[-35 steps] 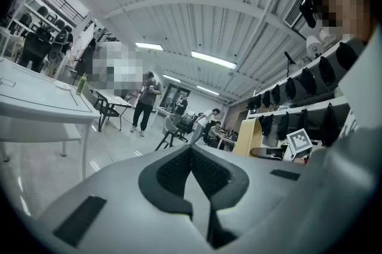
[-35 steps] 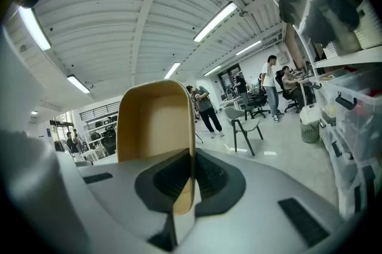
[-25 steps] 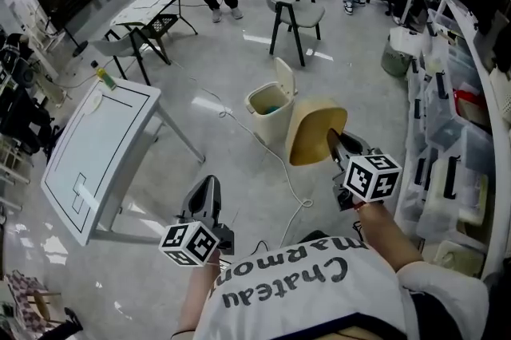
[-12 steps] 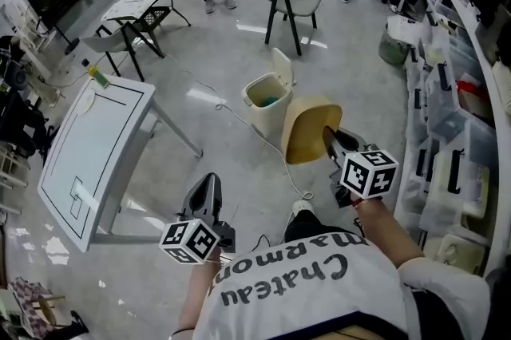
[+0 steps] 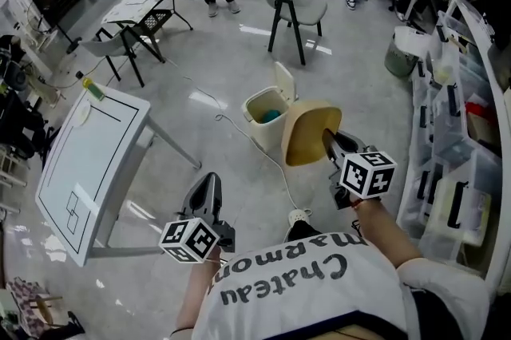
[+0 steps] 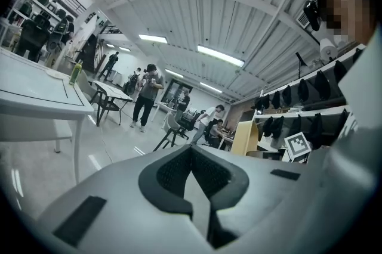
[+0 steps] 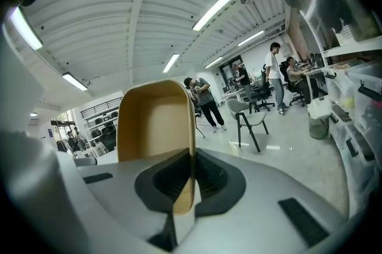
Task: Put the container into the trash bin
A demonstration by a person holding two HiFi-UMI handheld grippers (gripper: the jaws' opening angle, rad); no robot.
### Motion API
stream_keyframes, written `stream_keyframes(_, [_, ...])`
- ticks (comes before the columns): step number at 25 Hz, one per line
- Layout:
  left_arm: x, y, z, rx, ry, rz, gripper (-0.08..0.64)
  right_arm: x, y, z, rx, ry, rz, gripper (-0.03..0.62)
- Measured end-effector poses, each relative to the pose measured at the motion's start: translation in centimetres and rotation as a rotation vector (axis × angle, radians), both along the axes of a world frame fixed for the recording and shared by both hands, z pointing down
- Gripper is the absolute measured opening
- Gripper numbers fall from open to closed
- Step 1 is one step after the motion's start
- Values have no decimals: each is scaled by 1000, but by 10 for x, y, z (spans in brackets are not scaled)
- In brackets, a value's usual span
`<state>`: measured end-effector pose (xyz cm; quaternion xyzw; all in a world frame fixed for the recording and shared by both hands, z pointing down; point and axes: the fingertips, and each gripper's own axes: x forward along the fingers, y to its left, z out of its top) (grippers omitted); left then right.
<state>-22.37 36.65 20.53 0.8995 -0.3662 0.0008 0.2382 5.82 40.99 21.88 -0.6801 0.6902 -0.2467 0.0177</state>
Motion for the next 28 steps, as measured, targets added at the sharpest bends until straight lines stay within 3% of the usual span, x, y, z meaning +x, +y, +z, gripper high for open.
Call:
stream_keyframes(16, [107, -91, -5, 22, 23, -69, 21, 108, -117, -9, 40, 14, -86, 32])
stream_keyframes(28, [105, -92, 28, -67, -17, -114, 21, 115, -131, 41, -40, -61, -110, 31])
